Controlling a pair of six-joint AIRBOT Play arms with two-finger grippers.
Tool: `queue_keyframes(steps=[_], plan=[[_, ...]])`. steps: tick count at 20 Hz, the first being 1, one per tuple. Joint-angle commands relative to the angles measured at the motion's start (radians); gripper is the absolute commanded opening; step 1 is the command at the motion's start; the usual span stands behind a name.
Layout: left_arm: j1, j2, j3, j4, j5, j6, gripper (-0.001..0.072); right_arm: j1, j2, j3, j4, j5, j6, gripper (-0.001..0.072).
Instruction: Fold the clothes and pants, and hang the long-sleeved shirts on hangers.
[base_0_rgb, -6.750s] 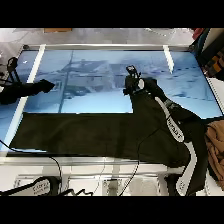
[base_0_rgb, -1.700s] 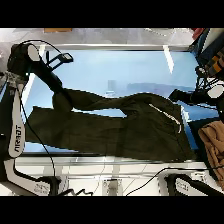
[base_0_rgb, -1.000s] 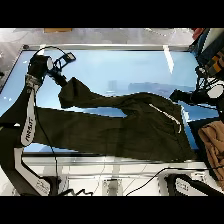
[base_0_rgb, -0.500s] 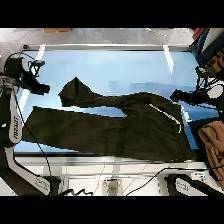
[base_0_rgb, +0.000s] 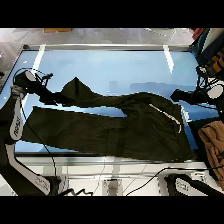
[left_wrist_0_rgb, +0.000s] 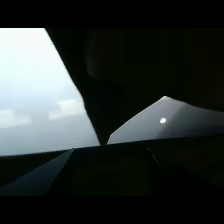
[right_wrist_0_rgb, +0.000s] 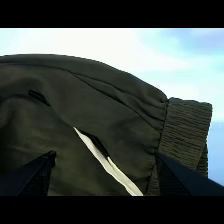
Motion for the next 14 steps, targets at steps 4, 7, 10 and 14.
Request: queue_keyframes(steps=[4,7,10,14], plan=[[-0.001,-0.056,-0.014,-0.088,0.183,-0.016,0.0295,0.000,0.000,0.001,-0.004,0.001,0.001,0.0694],[-0.001,-0.056,-0.013,-0.091,0.226,-0.049,0.0013,0.000,0.000,0.001,-0.004,0.001,0.001,0.0694],[0.003,-0.043,-0.013,-0.257,0.144,-0.021,0.0019,0.000,0.000,0.001,-0.004,0.000,0.001,0.0694],[0.047,0.037,-0.012,-0.892,-0.196,0.438,0.0019,0.000,0.000,0.001,-0.005,0.000,0.001,0.0694]])
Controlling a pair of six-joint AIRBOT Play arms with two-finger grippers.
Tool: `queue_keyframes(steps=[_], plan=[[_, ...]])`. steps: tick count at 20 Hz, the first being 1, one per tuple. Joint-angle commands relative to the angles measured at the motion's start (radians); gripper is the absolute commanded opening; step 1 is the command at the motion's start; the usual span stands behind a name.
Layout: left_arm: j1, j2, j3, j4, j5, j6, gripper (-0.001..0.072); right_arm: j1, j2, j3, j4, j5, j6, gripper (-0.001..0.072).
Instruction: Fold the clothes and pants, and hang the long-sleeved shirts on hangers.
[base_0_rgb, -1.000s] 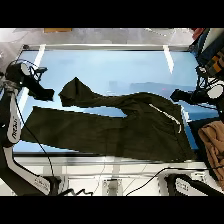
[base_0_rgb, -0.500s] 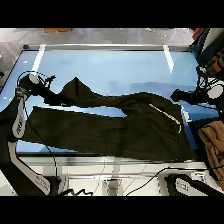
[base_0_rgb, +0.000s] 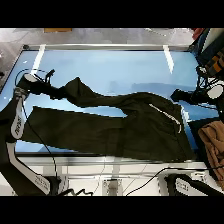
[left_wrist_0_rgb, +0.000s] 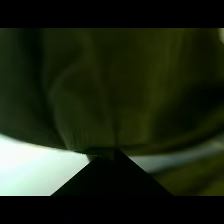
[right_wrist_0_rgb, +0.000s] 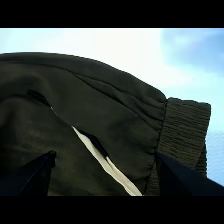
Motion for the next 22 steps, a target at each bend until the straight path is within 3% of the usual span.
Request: queue_keyframes(steps=[1,3,5,8,10,11,13,14,16,17,18,22], plan=[[0.051,0.065,0.001,-0.636,-0.320,0.303,0.0018,0.000,0.000,0.001,0.000,0.000,0.000,0.0694],[0.106,0.100,0.001,-0.927,-0.379,0.304,0.0017,0.000,0.000,0.001,0.000,0.003,0.000,0.0694],[0.175,0.129,0.001,-1.061,-0.319,0.304,0.0015,0.000,0.000,0.001,0.000,0.010,0.000,0.0694],[0.259,0.181,0.001,-0.938,-0.043,0.298,0.0013,0.000,0.000,0.001,0.000,0.028,0.000,0.0694],[0.277,0.220,0.001,-0.722,0.221,0.203,0.0013,0.000,0.000,0.001,0.000,0.036,0.001,0.0694],[0.272,0.237,0.001,-0.561,0.342,0.116,0.0012,0.000,0.000,0.001,0.000,0.037,0.001,0.0694],[0.244,0.253,0.000,-0.123,0.502,-0.233,0.0012,0.000,0.000,0.001,0.000,0.036,0.001,0.0694],[0.228,0.250,0.000,0.120,0.506,-0.459,0.0012,0.000,0.000,0.001,0.000,0.035,0.001,0.0694],[0.188,0.231,0.000,0.591,0.362,-0.875,0.0013,0.000,0.000,0.001,0.001,0.035,0.001,0.0694],[0.175,0.218,0.000,0.702,0.281,-0.952,0.0013,0.000,0.000,0.001,0.001,0.034,0.001,0.0694],[0.166,0.206,-0.001,0.734,0.233,-0.937,0.0014,0.000,0.000,0.001,0.000,0.034,0.001,0.0694],[0.143,0.239,0.013,0.734,0.146,-0.655,0.0014,0.000,0.000,0.001,0.000,0.031,0.001,0.0694]])
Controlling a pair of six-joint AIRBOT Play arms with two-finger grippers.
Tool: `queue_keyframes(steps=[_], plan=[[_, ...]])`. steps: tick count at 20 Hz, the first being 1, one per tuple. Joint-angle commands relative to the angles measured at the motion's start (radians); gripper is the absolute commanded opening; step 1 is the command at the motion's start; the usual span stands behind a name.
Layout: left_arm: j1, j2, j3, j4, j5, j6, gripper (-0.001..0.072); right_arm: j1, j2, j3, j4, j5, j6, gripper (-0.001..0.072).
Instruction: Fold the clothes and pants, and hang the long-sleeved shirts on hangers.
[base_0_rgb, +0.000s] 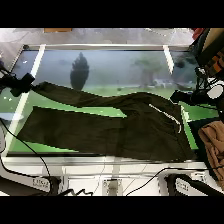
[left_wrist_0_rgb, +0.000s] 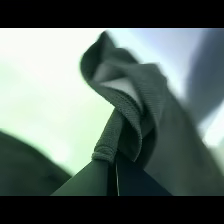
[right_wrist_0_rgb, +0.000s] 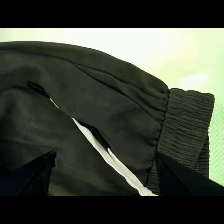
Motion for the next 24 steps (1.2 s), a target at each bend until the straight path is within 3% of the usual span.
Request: queue_keyframes(steps=[1,3,5,7,13,20,24], plan=[[-0.018,0.039,0.028,0.187,-0.135,0.118,0.0014,0.000,0.000,0.001,0.000,-0.002,0.000,0.0694],[-0.018,0.079,0.092,0.267,-0.307,0.235,0.0014,0.000,0.000,0.001,0.000,-0.001,0.000,0.0694],[-0.023,0.116,0.155,0.312,-0.563,0.425,0.0014,0.000,0.000,0.001,0.000,-0.001,0.000,0.0694],[-0.034,0.163,0.156,0.268,-0.607,0.429,0.0013,0.000,0.000,0.001,0.001,-0.002,0.000,0.0694],[-0.107,0.011,0.155,0.273,-0.490,0.451,0.0015,0.000,0.000,0.001,0.000,-0.003,0.000,0.0694],[-0.176,-0.132,0.156,0.327,-0.146,0.449,0.0016,0.000,0.000,0.001,0.000,-0.011,0.000,0.0694],[-0.178,-0.132,0.156,0.327,0.130,0.238,0.0040,0.000,0.000,0.001,0.001,-0.031,0.000,0.0694]])
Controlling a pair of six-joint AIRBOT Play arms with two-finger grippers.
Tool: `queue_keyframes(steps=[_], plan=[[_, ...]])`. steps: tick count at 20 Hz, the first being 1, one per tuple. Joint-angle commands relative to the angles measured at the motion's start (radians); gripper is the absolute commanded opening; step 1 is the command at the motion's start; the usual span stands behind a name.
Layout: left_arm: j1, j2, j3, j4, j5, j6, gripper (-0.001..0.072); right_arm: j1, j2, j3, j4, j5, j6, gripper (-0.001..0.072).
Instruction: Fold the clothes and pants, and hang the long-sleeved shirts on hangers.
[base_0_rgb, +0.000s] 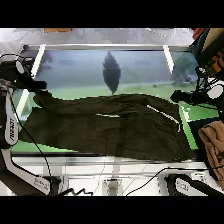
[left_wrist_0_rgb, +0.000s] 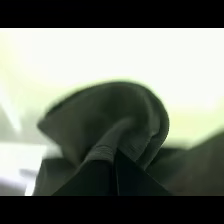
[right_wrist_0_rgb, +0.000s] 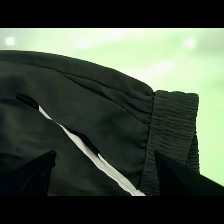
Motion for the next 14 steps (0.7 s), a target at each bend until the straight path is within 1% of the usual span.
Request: queue_keyframes(steps=[1,2,3,5,6,8,9,10,11,12,13,14], plan=[[-0.006,-0.010,0.001,0.008,0.287,-0.174,0.0242,0.000,0.000,0.001,0.000,-0.012,0.000,0.0694],[-0.008,-0.010,0.001,0.008,0.332,-0.199,0.0586,0.000,0.000,0.001,0.000,-0.012,0.000,0.0694],[-0.010,-0.010,0.001,0.008,0.362,-0.210,0.0707,0.000,0.000,0.001,0.000,-0.012,0.000,0.0694],[-0.010,-0.006,0.001,0.016,0.348,-0.210,0.0712,0.000,0.000,0.001,0.000,-0.017,0.000,0.0694],[-0.004,-0.004,0.001,0.033,0.312,-0.210,0.0711,0.000,0.000,0.001,0.000,-0.020,0.000,0.0694],[0.016,-0.002,0.001,0.124,0.172,-0.211,0.0697,0.000,0.000,0.001,0.000,-0.023,0.000,0.0694],[0.036,-0.003,0.001,0.164,0.082,-0.210,0.0612,0.000,0.000,0.001,0.000,-0.026,0.000,0.0694],[0.061,-0.004,0.000,0.171,0.011,-0.196,0.0492,0.000,0.000,0.001,0.000,-0.031,0.000,0.0694],[0.093,-0.005,-0.001,0.150,-0.051,-0.150,0.0483,0.000,0.000,0.001,0.000,-0.037,0.000,0.0694],[0.127,-0.007,-0.001,0.116,-0.101,-0.074,0.0483,0.000,0.000,0.001,0.000,-0.041,0.000,0.0694],[0.157,-0.011,-0.001,0.081,-0.145,-0.017,0.0483,0.000,0.000,0.001,0.000,-0.042,0.000,0.0694],[0.190,-0.014,-0.005,0.023,-0.175,0.022,0.0484,0.000,0.000,0.001,0.000,-0.042,0.000,0.0694]])
